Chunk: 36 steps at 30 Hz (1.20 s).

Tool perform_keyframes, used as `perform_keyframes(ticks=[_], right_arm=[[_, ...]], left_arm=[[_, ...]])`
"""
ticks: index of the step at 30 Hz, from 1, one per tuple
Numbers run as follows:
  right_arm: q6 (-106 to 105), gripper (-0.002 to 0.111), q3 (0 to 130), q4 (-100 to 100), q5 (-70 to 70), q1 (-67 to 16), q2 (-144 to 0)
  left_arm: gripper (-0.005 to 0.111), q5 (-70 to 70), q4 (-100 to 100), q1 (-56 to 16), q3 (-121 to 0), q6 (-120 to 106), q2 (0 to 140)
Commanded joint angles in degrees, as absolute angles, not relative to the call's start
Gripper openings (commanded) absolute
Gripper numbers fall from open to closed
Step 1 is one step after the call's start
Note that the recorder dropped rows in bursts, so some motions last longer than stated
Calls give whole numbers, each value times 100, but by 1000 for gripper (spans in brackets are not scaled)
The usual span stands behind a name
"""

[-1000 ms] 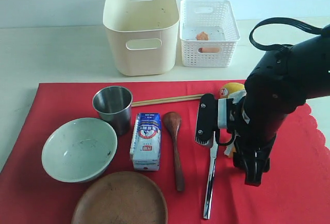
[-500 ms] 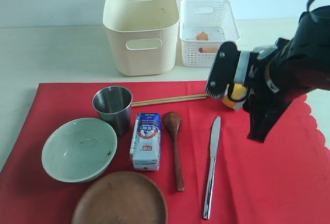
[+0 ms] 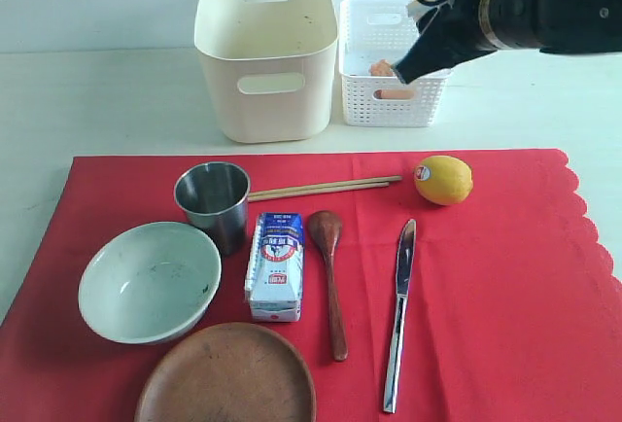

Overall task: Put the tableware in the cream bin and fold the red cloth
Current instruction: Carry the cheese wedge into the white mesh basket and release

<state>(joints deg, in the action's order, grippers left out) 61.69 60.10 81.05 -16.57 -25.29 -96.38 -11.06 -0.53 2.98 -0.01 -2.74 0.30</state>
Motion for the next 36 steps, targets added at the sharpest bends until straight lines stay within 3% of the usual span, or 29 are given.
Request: perform_keyframes(ticks=[1, 11, 16, 18, 24, 33, 36], right_arm=[[6354, 0, 6780, 7623, -1283, -2238, -10315], [6468, 0, 8294, 6890, -1230, -2090, -12050], [6471, 0, 8441, 6890, -1244, -2090, -12324], [6529, 7, 8441, 6890, -1313, -2090, -12331], [7072, 43, 8441, 6936, -1276, -2090, -12331], [7072, 74, 8441, 6936, -1418, -2090, -12196], [7057, 75, 8441, 6936, -1535, -2090, -11968]], left_arm=[[3, -1108, -111, 258, 0, -275, 0], [3, -1108, -111, 258, 0, -278, 0], [3, -1108, -111, 258, 0, -290, 0], [3, -1108, -111, 258, 0, -290, 0], [3, -1108, -111, 258, 0, -280, 0], [3, -1108, -111, 258, 0, -280, 0], [3, -1108, -111, 258, 0, -280, 0]])
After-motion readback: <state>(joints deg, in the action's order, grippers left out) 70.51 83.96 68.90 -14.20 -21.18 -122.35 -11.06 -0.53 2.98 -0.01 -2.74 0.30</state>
